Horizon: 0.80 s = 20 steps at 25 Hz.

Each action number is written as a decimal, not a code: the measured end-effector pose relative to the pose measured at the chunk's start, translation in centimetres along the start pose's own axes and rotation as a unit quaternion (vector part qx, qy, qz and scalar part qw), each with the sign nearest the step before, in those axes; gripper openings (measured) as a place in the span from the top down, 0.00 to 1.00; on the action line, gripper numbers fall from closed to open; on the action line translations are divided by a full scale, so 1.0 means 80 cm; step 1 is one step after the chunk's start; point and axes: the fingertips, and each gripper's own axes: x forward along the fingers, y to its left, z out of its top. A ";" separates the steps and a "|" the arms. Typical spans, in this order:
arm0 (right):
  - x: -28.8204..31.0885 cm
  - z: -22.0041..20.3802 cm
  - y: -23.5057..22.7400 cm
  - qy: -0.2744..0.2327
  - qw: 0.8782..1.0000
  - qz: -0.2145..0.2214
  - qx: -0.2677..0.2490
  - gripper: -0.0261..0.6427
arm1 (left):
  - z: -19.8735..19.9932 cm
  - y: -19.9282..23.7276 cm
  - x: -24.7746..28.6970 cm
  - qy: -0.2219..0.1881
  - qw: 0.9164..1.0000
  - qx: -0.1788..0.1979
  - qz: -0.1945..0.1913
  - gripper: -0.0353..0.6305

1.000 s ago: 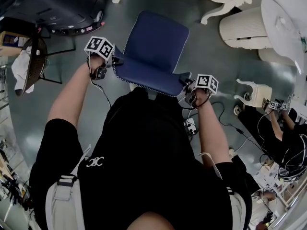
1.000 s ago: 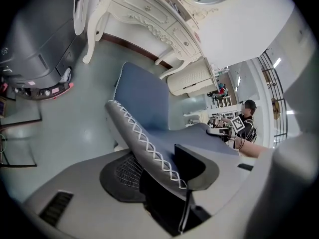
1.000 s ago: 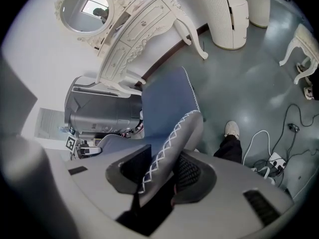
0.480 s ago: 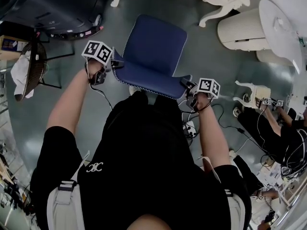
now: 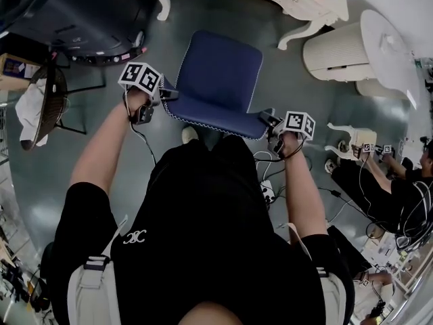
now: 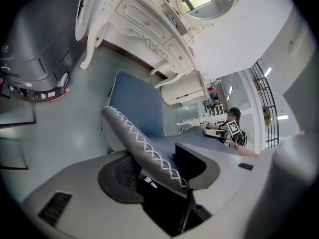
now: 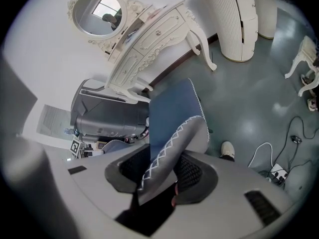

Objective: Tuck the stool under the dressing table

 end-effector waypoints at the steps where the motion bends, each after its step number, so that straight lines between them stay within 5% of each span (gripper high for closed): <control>1: 0.000 0.004 0.002 -0.001 1.000 0.000 0.000 0.75 | 0.005 0.000 -0.001 -0.002 1.000 -0.001 0.000 0.64; 10: 0.010 0.062 0.031 -0.001 1.000 0.007 -0.005 0.75 | 0.064 -0.003 -0.021 -0.020 1.000 -0.007 -0.001 0.64; 20: 0.041 0.219 0.044 0.013 0.999 0.018 -0.023 0.74 | 0.204 -0.008 -0.013 -0.037 0.999 -0.019 0.017 0.64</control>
